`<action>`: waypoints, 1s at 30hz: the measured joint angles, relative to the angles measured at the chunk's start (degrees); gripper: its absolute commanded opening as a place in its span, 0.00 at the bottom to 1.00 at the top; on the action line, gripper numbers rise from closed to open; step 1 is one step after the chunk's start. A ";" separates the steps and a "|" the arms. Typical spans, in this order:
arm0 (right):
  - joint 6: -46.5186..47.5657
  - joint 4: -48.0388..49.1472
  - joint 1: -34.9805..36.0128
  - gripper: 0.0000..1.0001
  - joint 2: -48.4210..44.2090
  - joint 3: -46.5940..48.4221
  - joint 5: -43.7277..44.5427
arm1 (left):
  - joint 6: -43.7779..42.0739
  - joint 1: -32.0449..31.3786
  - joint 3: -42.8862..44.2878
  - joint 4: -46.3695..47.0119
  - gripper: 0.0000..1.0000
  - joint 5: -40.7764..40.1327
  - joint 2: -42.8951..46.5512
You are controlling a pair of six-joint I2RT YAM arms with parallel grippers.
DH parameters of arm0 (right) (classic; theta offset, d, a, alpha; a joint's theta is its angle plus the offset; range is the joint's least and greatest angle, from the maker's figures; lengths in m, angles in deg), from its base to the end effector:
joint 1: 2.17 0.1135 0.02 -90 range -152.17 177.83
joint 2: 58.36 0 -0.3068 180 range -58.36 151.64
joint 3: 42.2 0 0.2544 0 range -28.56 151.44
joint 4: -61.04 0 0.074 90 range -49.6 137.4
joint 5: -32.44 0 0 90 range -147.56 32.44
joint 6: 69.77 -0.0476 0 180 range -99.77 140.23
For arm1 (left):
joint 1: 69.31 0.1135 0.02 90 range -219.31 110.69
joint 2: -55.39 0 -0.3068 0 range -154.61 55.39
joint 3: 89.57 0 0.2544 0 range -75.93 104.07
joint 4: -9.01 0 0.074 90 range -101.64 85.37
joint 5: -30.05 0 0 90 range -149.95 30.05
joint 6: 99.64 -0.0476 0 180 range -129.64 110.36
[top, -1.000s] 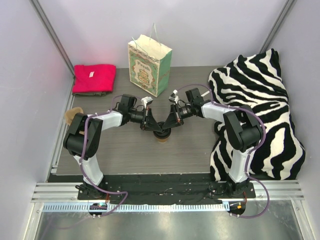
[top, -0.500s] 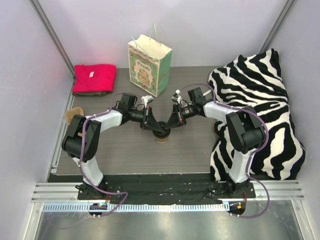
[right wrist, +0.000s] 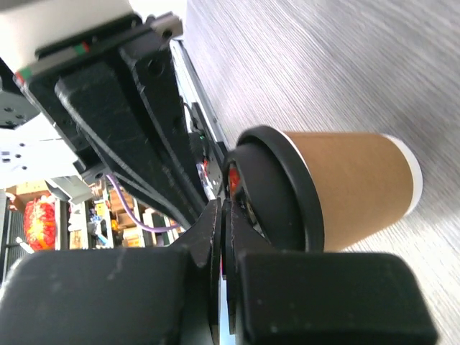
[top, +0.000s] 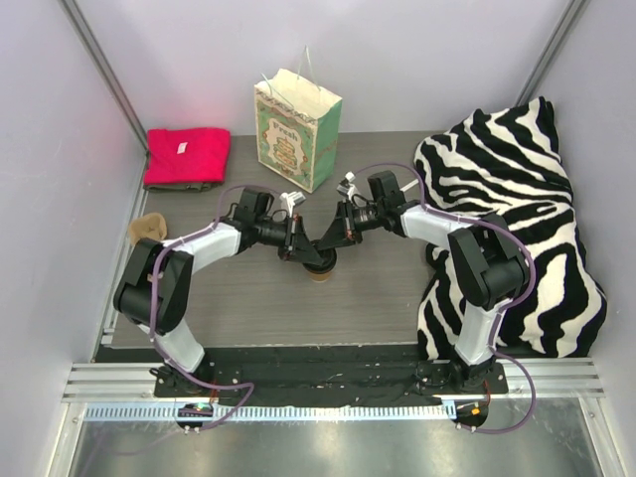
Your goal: Pack the takeout coffee
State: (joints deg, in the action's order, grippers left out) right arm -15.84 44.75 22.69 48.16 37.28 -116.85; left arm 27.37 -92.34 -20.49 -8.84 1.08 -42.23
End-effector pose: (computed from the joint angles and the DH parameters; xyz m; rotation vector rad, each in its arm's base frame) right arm 0.3506 0.2075 0.2245 -0.3529 2.4524 1.7066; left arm 0.3068 -0.1757 0.2258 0.2751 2.5010 -1.7400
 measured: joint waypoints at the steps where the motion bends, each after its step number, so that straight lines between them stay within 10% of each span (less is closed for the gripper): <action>1: -1.05 1.40 0.00 0.03 0.00 -0.20 -0.20 | 0.11 0.00 -0.24 0.02 0.00 -0.02 0.76; 30: -2.78 7.96 2.19 0.01 3.89 -0.70 -2.54 | 9.35 -0.90 -5.64 5.90 0.00 -4.09 0.81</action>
State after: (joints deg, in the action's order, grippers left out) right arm -18.62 52.70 24.87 52.05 36.58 -119.38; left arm 36.73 -93.24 -26.13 -2.94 -3.00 -41.42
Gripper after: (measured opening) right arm 0.042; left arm 0.012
